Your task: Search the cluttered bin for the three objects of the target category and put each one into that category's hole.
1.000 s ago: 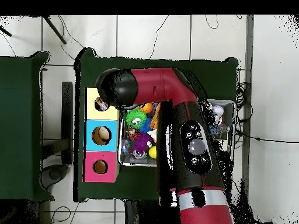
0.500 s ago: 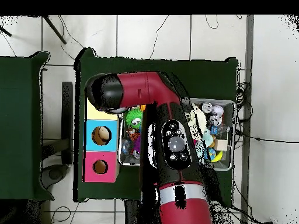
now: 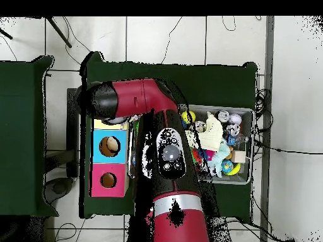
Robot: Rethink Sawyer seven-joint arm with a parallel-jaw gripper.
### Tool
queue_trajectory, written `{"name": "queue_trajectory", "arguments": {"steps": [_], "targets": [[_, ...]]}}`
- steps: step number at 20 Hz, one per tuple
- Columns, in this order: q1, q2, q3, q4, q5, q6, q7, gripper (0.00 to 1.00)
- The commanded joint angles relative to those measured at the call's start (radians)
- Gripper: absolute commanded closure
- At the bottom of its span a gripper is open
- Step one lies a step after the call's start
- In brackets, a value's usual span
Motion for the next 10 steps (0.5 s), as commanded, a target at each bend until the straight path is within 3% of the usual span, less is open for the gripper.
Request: {"name": "queue_trajectory", "arguments": {"steps": [1, 10], "targets": [[0.012, 0.045, -0.038, -0.065, 0.034, 0.051, 0.248, 1.0], [0.065, 0.076, -0.085, -0.09, 0.058, 0.036, 0.284, 1.0]]}}
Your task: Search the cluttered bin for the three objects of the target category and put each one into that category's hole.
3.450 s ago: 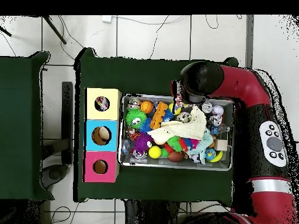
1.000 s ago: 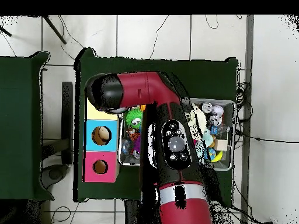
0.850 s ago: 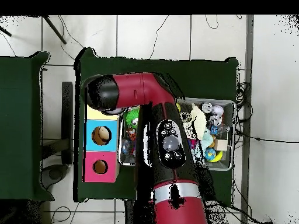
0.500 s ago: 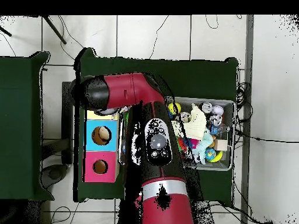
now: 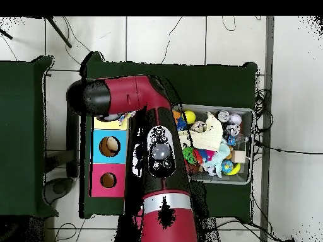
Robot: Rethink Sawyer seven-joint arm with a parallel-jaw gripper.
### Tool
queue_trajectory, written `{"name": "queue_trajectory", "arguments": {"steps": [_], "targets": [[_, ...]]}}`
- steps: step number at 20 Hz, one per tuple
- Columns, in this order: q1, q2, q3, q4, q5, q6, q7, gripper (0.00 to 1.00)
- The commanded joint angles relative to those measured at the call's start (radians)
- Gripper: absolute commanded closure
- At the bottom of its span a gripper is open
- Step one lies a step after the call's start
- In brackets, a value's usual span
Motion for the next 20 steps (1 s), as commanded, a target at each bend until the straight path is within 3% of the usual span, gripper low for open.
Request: {"name": "queue_trajectory", "arguments": {"steps": [1, 8, 11, 15, 20], "targets": [[0.02, 0.052, -0.041, -0.03, 0.038, 0.027, 0.283, 1.0], [0.036, 0.053, -0.066, 0.052, 0.062, -0.062, 0.294, 1.0], [0.065, 0.034, -0.11, 0.097, 0.076, -0.058, 0.355, 1.0], [0.062, 0.052, -0.119, 0.092, 0.109, -0.039, 0.356, 1.0], [0.087, 0.07, -0.168, 0.075, 0.149, 0.001, 0.447, 1.0]]}}
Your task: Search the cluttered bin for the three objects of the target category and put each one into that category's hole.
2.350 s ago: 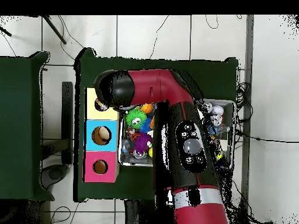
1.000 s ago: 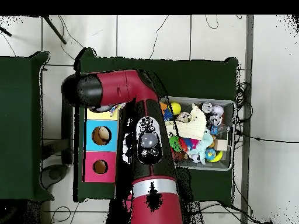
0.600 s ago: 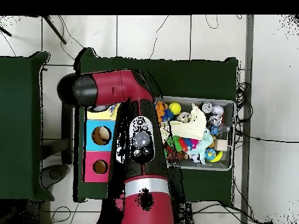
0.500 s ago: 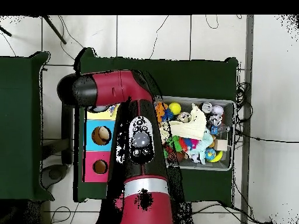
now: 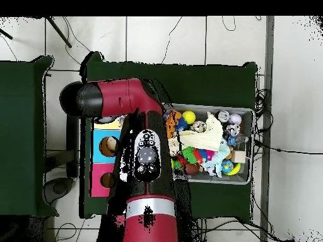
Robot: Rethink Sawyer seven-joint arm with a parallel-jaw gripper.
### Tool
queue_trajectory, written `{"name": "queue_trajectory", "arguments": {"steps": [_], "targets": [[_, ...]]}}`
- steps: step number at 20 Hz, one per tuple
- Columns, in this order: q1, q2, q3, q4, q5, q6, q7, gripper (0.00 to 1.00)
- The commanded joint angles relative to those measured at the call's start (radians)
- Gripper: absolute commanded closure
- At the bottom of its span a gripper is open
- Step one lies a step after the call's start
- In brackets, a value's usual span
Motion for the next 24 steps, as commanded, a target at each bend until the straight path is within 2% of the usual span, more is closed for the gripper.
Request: {"name": "queue_trajectory", "arguments": {"steps": [1, 9, 17, 24], "targets": [[0.016, 0.04, -0.065, 0.086, 0.062, 0.008, 0.384, 1.0], [0.016, 0.061, -0.08, 0.09, 0.106, 0.013, 0.428, 1.0], [0.054, 0.039, -0.094, 0.123, 0.126, 0.01, 0.463, 1.0], [0.087, 0.045, -0.109, 0.117, 0.139, 0.004, 0.488, 1.0]]}}
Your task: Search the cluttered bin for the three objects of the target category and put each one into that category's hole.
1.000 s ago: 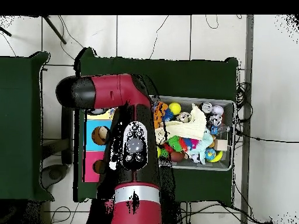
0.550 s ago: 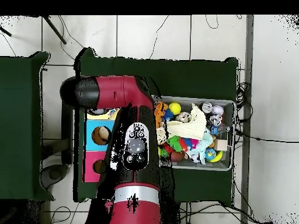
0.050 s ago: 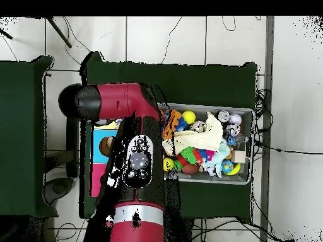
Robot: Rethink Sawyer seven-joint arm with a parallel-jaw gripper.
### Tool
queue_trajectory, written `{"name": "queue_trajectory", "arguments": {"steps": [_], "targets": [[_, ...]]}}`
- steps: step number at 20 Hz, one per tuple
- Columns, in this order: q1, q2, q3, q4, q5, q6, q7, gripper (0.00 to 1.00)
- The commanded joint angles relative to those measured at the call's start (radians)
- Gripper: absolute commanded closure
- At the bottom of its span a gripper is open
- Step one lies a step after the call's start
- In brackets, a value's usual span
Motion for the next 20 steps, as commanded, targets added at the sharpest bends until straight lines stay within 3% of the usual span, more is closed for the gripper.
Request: {"name": "queue_trajectory", "arguments": {"steps": [1, 20], "targets": [[0.024, 0.016, 0.008, 0.12, 0.041, 0.004, 0.266, 1.0], [-0.005, 0.129, 0.041, 0.048, 0.066, -0.101, 0.184, 1.0]]}}
